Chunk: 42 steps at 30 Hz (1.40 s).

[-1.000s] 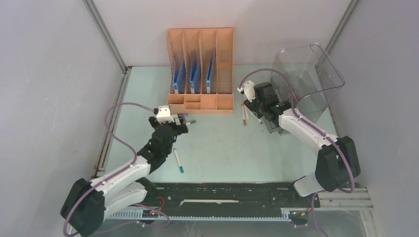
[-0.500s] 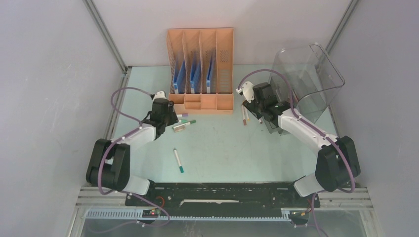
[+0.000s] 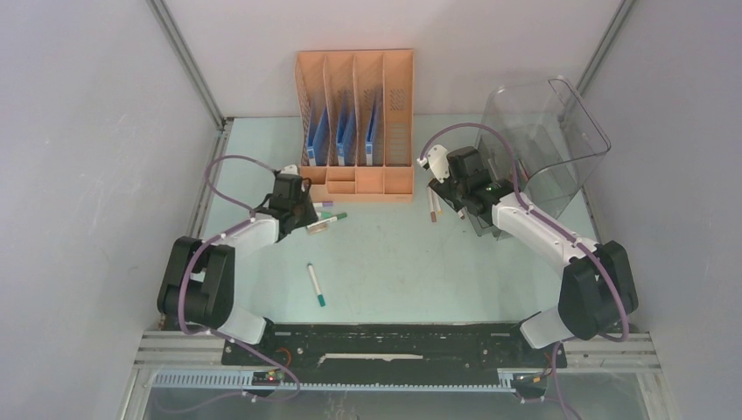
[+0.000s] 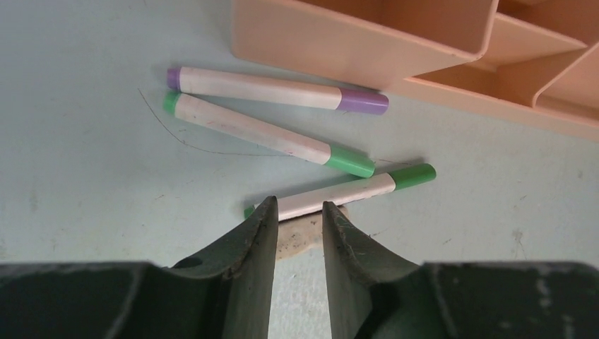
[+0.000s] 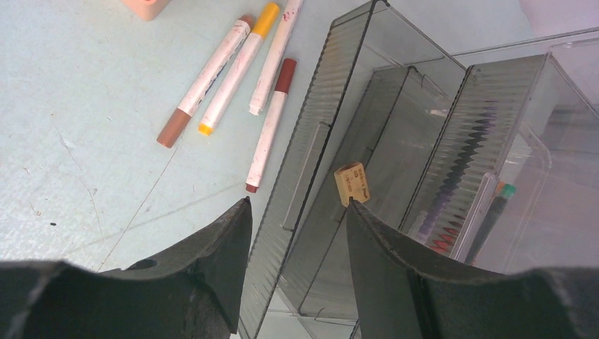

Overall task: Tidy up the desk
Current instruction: Pick up the stationery from the center of the board.

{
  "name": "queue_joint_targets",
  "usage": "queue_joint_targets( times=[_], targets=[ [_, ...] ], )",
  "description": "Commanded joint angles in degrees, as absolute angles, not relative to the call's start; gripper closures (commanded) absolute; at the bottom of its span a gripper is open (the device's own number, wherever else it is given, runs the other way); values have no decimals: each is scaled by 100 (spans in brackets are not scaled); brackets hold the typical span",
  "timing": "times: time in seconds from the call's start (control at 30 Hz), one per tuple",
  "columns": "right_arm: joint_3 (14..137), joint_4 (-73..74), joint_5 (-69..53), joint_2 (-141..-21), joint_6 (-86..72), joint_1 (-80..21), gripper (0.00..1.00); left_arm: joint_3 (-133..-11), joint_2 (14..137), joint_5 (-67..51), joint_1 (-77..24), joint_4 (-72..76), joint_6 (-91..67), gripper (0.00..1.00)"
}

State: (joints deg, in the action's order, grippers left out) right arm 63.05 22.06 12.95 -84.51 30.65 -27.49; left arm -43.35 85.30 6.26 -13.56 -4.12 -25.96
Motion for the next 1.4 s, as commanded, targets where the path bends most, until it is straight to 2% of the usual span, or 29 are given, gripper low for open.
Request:
queue_joint_targets(
  times=[0.0, 0.1, 0.47, 0.77, 0.9, 1.07, 1.37],
  targets=[
    [6319, 2171, 1284, -8288, 3103, -2800, 41, -4464, 8686, 459, -1320, -531, -2695, 63],
    [6318, 2177, 1275, -8289, 3103, -2804, 41, -4540, 8778, 448, -1318, -616, -2695, 58],
    [6319, 2188, 1268, -8287, 3125, -2828, 40, -4659, 8920, 391, -1324, -737, -2645, 61],
    [6320, 2188, 1316, -8357, 3146, -2904, 40, -4278, 8304, 711, -1722, -380, -2431, 59],
    [6316, 2188, 1340, -8370, 3163, -2918, 40, -4500, 8354, 1295, -2120, -645, -2341, 61],
    [6317, 2186, 1342, -8359, 3155, -2910, 40, -4994, 8849, 1330, -2245, -1064, -2248, 70],
    [6314, 2196, 1336, -8332, 3156, -2884, 40, -5269, 9159, 1327, -2252, -1322, -2249, 67]
  ],
)
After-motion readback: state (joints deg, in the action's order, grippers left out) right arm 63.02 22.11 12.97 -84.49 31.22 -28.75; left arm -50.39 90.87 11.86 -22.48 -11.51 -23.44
